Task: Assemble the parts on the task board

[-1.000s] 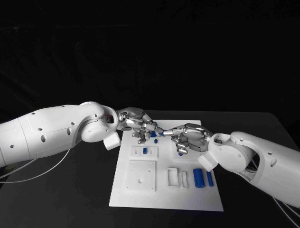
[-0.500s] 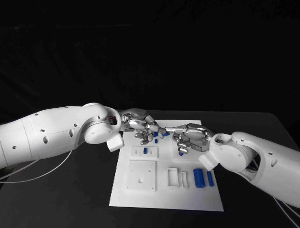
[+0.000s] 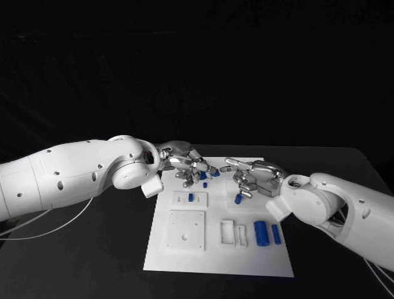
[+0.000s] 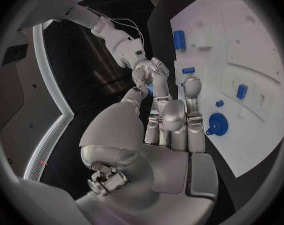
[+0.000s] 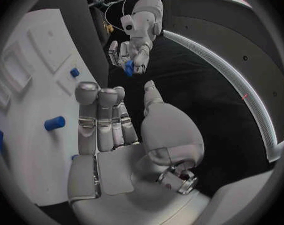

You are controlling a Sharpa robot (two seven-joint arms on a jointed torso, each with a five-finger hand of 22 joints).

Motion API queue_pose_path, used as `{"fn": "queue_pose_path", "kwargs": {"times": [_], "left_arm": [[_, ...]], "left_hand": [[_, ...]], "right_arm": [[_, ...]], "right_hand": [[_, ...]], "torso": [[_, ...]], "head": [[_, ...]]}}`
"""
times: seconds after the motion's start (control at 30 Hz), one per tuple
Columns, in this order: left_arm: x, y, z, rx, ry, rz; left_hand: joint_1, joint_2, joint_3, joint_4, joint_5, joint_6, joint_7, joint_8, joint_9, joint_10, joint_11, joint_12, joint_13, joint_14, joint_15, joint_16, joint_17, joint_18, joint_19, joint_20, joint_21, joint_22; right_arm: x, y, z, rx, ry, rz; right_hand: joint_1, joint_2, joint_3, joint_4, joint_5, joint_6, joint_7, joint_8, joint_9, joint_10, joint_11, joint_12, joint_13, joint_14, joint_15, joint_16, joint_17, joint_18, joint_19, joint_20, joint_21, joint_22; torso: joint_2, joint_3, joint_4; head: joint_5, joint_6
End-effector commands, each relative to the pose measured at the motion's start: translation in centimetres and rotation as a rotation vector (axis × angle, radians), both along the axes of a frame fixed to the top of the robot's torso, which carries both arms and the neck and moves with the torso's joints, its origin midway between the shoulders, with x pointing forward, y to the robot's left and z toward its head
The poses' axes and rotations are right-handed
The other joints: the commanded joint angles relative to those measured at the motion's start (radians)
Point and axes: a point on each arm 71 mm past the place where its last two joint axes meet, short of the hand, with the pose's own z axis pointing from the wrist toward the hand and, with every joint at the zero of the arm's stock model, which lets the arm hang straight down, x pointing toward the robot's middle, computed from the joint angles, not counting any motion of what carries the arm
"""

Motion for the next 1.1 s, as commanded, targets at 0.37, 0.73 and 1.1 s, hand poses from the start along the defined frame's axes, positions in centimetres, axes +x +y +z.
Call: {"fn": "queue_pose_path", "kwargs": {"times": [0.37,0.73,1.1], "left_arm": [[1.5,2.5,0.2,0.323,0.081,0.02],[3.1,4.4,1.0,0.578,0.169,-0.028],[4.5,3.4,0.4,0.755,0.131,-0.039]], "left_hand": [[-0.025,-0.018,0.15,-0.172,0.056,0.038,-0.022,0.003,0.013,0.03,-0.003,-0.02,0.001,0.026,0.001,0.004,0.041,-0.011,0.006,-0.004,0.013,0.017],[-0.035,-0.025,0.155,-0.186,0.106,0.045,-0.023,0.004,0.033,0.042,-0.002,-0.025,0.002,0.031,0.007,0.015,0.079,-0.011,0.002,0.001,0.019,0.019],[-0.04,-0.024,0.156,-0.193,0.106,0.044,-0.023,0.004,0.044,0.048,-0.001,-0.027,0.002,0.034,0.01,0.014,0.09,-0.011,0.0,0.004,0.024,0.018]], "right_arm": [[3.0,-4.5,4.8,-0.039,-0.22,-0.172],[6.4,-8.3,8.8,-0.108,-0.38,-0.277],[8.6,-10.2,10.3,-0.162,-0.457,-0.347]], "right_hand": [[-0.001,0.006,0.006,0.003,0.012,0.006,-0.006,-0.002,-0.001,0.001,-0.003,0.009,-0.012,-0.001,-0.001,-0.003,-0.007,0.01,0.041,0.005,0.001,0.071],[-0.003,-0.008,-0.008,-0.013,0.068,0.014,-0.009,-0.002,-0.001,0.009,-0.006,0.011,-0.022,0.002,-0.004,-0.002,-0.01,0.007,0.044,0.002,0.009,0.074],[0.002,-0.002,-0.009,-0.02,0.073,0.019,-0.01,-0.002,-0.001,0.013,-0.008,0.011,-0.026,0.004,-0.006,0.001,-0.008,0.006,0.046,0.0,0.015,0.075]], "torso": [[-0.011,-0.0002,-0.0045],[-0.027,0.0016,-0.005],[-0.026,-0.0001,-0.0051]], "head": [[0.005,-0.009],[0.016,-0.035],[0.03,-0.053]]}}
